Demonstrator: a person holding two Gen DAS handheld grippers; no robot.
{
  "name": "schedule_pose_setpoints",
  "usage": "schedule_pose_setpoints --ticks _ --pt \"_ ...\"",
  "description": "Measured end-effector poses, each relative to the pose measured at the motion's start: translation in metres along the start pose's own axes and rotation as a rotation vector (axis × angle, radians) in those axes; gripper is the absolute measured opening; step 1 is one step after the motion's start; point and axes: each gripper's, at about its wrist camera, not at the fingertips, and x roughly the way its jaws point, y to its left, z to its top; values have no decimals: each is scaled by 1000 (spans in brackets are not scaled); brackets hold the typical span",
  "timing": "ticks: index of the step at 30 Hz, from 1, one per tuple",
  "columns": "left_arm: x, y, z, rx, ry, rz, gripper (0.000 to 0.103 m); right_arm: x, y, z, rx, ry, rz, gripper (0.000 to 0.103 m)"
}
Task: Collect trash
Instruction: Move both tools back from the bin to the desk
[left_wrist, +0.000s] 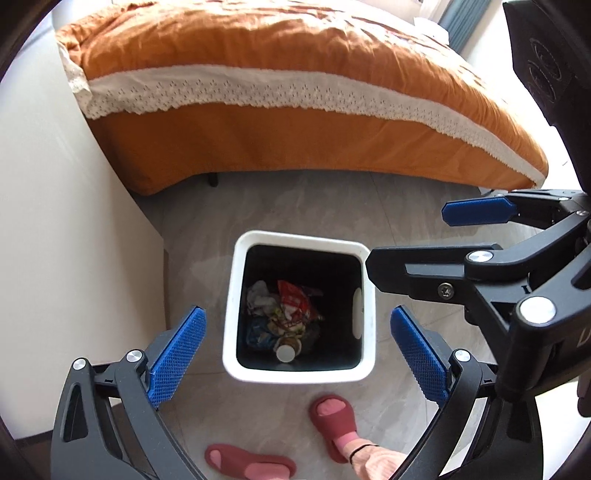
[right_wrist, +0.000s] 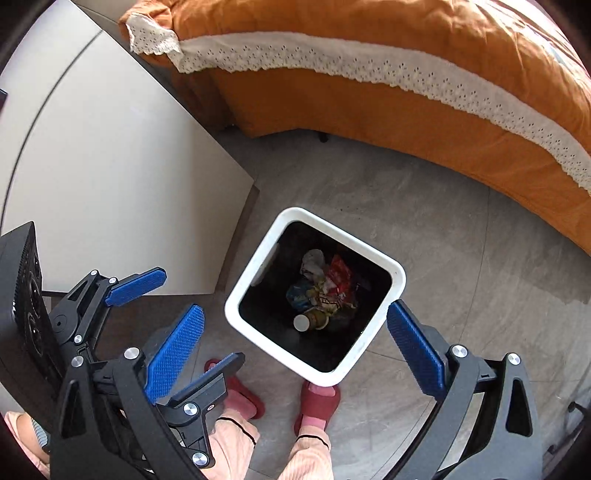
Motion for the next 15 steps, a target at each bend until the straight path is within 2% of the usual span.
schedule_pose_setpoints --ticks 6,10,15 --pt "-74 -12 13 -34 -83 27 98 -69 25 3 -34 -89 -3 99" --pt "-132 -20 24 -66 -145 31 98 -129 45 6 -75 -196 -26 99" --pt "-204 -25 31 -95 -226 70 98 -198 72 16 -130 -311 -22 99"
